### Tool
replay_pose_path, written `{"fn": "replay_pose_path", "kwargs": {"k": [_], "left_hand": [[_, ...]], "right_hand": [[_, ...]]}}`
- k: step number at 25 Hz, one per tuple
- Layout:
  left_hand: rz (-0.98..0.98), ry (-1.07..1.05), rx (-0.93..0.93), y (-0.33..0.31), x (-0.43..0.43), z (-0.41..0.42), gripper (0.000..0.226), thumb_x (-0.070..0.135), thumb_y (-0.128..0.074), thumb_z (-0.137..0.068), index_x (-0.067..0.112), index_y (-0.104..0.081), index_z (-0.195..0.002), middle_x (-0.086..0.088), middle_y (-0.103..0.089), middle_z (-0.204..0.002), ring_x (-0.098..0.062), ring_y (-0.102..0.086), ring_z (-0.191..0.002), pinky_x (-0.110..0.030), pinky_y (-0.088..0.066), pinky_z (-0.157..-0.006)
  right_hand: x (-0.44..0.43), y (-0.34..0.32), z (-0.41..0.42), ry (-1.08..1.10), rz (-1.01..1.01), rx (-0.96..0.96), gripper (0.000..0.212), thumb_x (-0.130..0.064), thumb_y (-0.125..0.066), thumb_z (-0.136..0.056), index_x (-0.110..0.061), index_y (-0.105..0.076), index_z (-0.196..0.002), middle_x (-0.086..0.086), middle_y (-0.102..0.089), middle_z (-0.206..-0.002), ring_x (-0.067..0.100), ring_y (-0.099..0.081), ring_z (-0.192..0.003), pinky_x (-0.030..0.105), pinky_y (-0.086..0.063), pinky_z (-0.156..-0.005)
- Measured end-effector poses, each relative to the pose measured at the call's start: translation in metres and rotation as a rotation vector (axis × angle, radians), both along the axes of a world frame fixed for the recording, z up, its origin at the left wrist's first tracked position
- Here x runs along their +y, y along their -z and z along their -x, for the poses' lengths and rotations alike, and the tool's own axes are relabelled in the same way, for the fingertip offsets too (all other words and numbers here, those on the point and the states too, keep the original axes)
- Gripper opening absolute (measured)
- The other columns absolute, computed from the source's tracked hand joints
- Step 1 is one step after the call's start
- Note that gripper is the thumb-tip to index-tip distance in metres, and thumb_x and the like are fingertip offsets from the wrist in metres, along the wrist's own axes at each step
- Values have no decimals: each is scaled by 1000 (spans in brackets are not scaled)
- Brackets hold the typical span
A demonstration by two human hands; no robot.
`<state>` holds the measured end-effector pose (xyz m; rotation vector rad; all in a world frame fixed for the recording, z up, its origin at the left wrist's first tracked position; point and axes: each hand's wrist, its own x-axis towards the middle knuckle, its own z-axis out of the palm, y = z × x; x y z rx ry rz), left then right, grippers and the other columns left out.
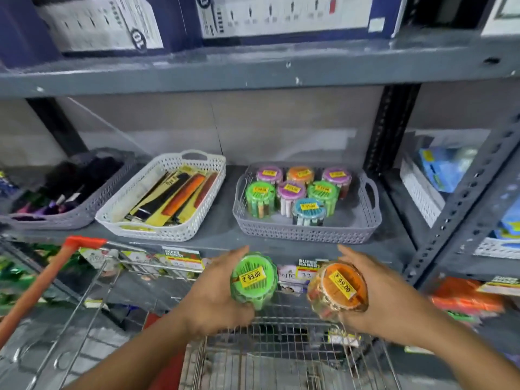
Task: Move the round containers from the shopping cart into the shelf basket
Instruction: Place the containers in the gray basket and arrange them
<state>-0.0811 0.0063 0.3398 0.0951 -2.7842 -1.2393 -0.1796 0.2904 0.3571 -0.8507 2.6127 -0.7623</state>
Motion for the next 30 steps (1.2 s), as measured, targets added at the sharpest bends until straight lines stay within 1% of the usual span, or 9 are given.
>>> {"fn": "replay_pose_path", "kwargs": {"k": [3, 5, 9, 12, 15, 19, 25, 27, 30], "left_hand": [[-37, 29, 64, -40, -3, 34, 77, 38, -74, -46, 66, -42, -111, 46, -50, -108, 15, -52, -102, 2, -37, -79], [-7, -5, 143, -65, -7, 63, 73, 38, -72, -43, 72, -44, -101, 35, -59, -102, 15, -54, -96, 3, -36, -73], [126, -69, 177, -81, -20, 123, 81, 21, -88, -47, 37, -50, -117, -2, -51, -108, -1, -38, -91, 6, -27, -75], [106, -74, 97, -71, -25, 155, 77, 15, -89, -46, 26, -58, -116, -4, -54, -108, -9, -52, -93, -6, -43, -80], [70, -82, -9, -56, -28, 172, 74, 13, -83, -42, 18, -64, -114, -3, -60, -100, -11, -63, -80, -22, -57, -64], [100, -55, -115, -39, -29, 186, 72, 21, -83, -37, 20, -63, -106, -7, -62, -106, -19, -66, -86, -38, -61, -73], [182, -17, -182, -28, -26, 195, 88, 30, -87, -39, 19, -58, -121, -4, -54, -115, -20, -61, -94, -33, -57, -81], [236, -12, -204, -24, -27, 195, 89, 33, -87, -41, 20, -56, -124, -2, -55, -114, -21, -59, -98, -36, -57, -82], [330, -18, -280, -23, -29, 200, 98, 41, -82, -44, 25, -50, -135, -2, -56, -121, -28, -42, -117, -38, -49, -92]], "right_hand": [[1, -43, 28, -19, 0, 68, 117, -60, -73, -49, -48, -5, -143, -25, -35, -134, -2, -39, -115, 17, -32, -92], [-2, -67, 52, -10, -1, 157, 116, -59, -74, -47, -44, -12, -144, -22, -40, -135, 1, -42, -116, 18, -33, -93], [-13, -92, 104, 23, -35, 306, 118, -60, -72, -43, -30, -23, -146, -4, -45, -141, 12, -45, -121, 21, -32, -94], [-23, -87, 139, 47, -114, 270, 118, -51, -77, -48, -27, -19, -148, 0, -37, -148, 18, -40, -129, 25, -34, -99], [-31, -73, 161, 50, -186, 225, 114, -37, -81, -54, -30, -18, -148, 3, -39, -144, 19, -44, -123, 25, -38, -94], [-36, -56, 180, 20, -279, 203, 112, -39, -79, -53, -34, -18, -147, 3, -51, -133, 17, -53, -104, 29, -47, -85], [-41, -32, 190, 8, -349, 57, 112, -35, -81, -57, -29, -17, -149, 1, -42, -145, 12, -55, -105, 21, -44, -79], [-41, -26, 194, 19, -349, 44, 109, -33, -82, -60, -28, -18, -149, 1, -40, -147, 14, -51, -114, 20, -41, -82], [-39, -19, 196, 9, -350, 13, 105, -28, -81, -63, -27, -20, -148, 0, -38, -149, 13, -48, -119, 21, -42, -88]]}}
